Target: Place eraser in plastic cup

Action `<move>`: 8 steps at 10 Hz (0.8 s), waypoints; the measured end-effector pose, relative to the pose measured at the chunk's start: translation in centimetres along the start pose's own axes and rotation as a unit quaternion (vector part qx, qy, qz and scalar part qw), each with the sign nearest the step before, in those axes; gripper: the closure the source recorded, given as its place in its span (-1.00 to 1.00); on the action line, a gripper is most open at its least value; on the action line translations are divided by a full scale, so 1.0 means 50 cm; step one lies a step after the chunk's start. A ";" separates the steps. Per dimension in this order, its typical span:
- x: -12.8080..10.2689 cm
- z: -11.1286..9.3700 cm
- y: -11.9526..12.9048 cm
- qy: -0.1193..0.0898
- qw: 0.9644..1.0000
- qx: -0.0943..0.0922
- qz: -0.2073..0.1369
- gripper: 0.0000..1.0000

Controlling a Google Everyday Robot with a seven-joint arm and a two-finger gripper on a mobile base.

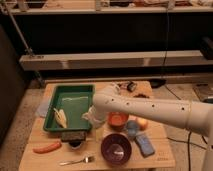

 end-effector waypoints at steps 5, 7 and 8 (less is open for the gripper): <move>-0.003 0.007 0.002 -0.007 1.000 0.000 -0.009 -0.60; -0.022 0.028 -0.004 -0.017 1.000 -0.003 -0.021 -0.60; -0.025 0.034 -0.004 -0.018 1.000 -0.005 -0.024 -0.60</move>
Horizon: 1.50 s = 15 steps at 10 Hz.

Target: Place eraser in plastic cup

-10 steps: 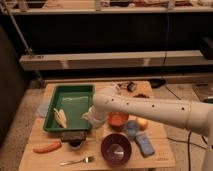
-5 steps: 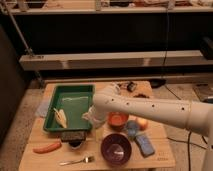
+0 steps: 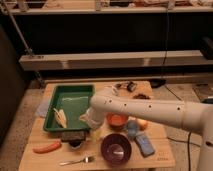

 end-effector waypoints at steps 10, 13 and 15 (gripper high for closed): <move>-0.031 0.057 -0.008 0.011 0.999 -0.030 -0.012 0.01; -0.026 0.064 -0.007 0.029 0.999 -0.036 0.001 0.61; -0.027 0.066 -0.008 0.042 0.998 -0.039 0.004 0.93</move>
